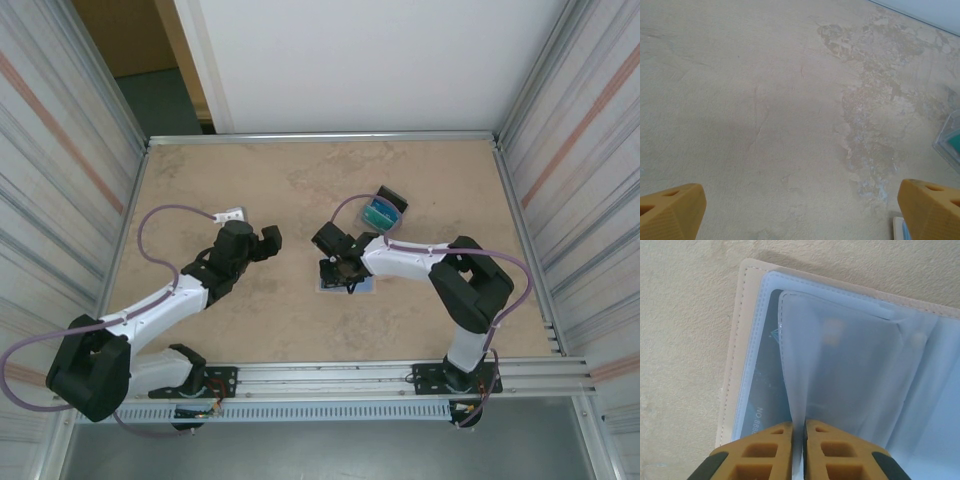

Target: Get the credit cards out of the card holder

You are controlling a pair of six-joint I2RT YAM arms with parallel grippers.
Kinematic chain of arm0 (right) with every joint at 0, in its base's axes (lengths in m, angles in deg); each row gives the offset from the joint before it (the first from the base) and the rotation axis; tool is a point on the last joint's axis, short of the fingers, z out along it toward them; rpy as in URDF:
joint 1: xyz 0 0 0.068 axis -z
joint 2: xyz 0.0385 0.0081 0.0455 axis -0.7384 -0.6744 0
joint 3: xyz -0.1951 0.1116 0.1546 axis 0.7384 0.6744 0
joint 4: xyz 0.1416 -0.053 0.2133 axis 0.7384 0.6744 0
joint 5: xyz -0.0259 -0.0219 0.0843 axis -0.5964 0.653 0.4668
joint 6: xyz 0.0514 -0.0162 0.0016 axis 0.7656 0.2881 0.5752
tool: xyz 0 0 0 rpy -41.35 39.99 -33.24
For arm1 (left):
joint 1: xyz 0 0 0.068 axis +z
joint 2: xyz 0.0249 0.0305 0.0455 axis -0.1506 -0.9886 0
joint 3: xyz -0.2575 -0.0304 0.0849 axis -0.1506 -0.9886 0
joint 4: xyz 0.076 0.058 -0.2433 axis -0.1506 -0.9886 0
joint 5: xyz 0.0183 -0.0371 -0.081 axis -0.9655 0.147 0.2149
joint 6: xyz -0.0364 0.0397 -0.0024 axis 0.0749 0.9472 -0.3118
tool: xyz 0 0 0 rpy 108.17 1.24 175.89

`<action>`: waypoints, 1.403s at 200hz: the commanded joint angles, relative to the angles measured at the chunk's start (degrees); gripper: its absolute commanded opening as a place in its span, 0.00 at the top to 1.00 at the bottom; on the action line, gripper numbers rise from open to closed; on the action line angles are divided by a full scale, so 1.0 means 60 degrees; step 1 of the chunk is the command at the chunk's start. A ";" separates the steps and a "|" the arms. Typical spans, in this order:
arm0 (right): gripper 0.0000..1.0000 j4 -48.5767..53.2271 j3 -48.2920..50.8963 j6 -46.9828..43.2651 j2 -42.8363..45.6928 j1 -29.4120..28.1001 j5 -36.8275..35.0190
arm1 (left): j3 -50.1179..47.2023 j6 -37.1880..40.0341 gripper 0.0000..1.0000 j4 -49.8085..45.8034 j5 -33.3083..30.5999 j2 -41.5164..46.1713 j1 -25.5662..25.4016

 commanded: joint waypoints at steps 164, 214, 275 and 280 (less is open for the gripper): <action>0.84 -0.0182 0.0690 -0.0836 0.1483 0.0056 0.0796 | 0.1333 0.1035 0.01 -0.0816 -0.0205 -0.0636 -0.0620; 0.81 -0.0320 0.1090 -0.0640 0.1926 0.0439 0.0909 | 0.2162 0.1509 0.01 -0.1438 -0.0402 -0.1585 -0.1208; 0.77 -0.0215 0.1820 -0.0463 0.2659 0.1091 0.0709 | 0.2188 0.1497 0.01 -0.1512 -0.0020 -0.1783 -0.1263; 0.77 -0.0194 0.1849 -0.0448 0.2690 0.1163 0.0691 | 0.2169 0.1500 0.01 -0.1542 -0.0004 -0.1804 -0.1274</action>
